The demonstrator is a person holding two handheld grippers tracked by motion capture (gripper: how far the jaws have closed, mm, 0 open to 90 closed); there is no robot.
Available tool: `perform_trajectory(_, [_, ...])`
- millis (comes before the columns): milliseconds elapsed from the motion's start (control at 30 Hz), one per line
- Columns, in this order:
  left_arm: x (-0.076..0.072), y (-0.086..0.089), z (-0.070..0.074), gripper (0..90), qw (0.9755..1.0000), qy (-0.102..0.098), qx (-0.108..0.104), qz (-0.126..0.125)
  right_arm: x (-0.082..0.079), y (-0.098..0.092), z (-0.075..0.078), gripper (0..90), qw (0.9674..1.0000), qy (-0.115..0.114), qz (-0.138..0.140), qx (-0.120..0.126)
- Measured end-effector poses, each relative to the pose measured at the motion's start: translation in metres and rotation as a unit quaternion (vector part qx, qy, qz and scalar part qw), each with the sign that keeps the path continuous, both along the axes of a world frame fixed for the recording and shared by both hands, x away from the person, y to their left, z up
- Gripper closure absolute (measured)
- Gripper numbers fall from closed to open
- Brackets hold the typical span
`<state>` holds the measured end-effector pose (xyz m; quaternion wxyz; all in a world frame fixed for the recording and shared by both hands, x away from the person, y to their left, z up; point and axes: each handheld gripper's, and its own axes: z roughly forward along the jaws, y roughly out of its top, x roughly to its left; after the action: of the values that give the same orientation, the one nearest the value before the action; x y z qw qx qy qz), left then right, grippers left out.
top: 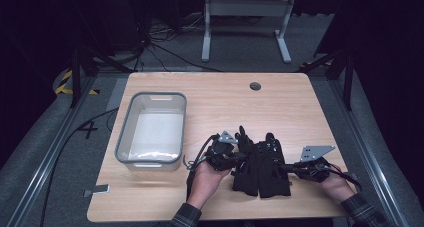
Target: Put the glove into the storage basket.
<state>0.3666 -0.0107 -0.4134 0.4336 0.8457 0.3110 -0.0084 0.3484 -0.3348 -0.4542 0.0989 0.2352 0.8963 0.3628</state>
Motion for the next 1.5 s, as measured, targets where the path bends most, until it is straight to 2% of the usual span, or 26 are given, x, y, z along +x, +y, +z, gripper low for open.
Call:
perform_trajectory(233, [0.006,-0.01,0.008,84.7,0.9999,-0.006,-0.009,-0.01,0.006,0.008,-0.001,90.0,0.9999,0.007,0.001,0.007])
perform_trajectory(400, [0.011,-0.023,0.012,84.7,0.9997,-0.011,-0.007,-0.022,0.008,0.016,-0.001,90.0,1.0,-0.002,0.006,0.002])
perform_trajectory(867, [0.024,-0.056,0.006,83.8,0.999,-0.01,0.004,-0.044,0.011,0.021,-0.001,90.0,0.9999,-0.002,0.013,0.005])
perform_trajectory(1000, [0.026,-0.06,0.004,82.9,0.9989,-0.009,-0.001,-0.046,0.011,0.02,-0.001,90.0,0.9999,-0.005,0.016,0.004])
perform_trajectory(1167, [0.027,-0.063,0.002,80.3,0.9988,-0.008,-0.008,-0.047,0.01,0.015,0.005,90.0,0.9998,-0.014,0.012,0.009])
perform_trajectory(1333, [0.027,-0.065,0.004,77.2,0.9982,0.0,-0.027,-0.055,0.011,0.006,0.009,90.0,0.9997,-0.021,0.0,0.016])
perform_trajectory(1500, [0.025,-0.064,0.01,77.1,0.9976,-0.009,-0.038,-0.058,0.012,-0.008,0.012,90.0,0.9994,-0.027,-0.016,0.015])
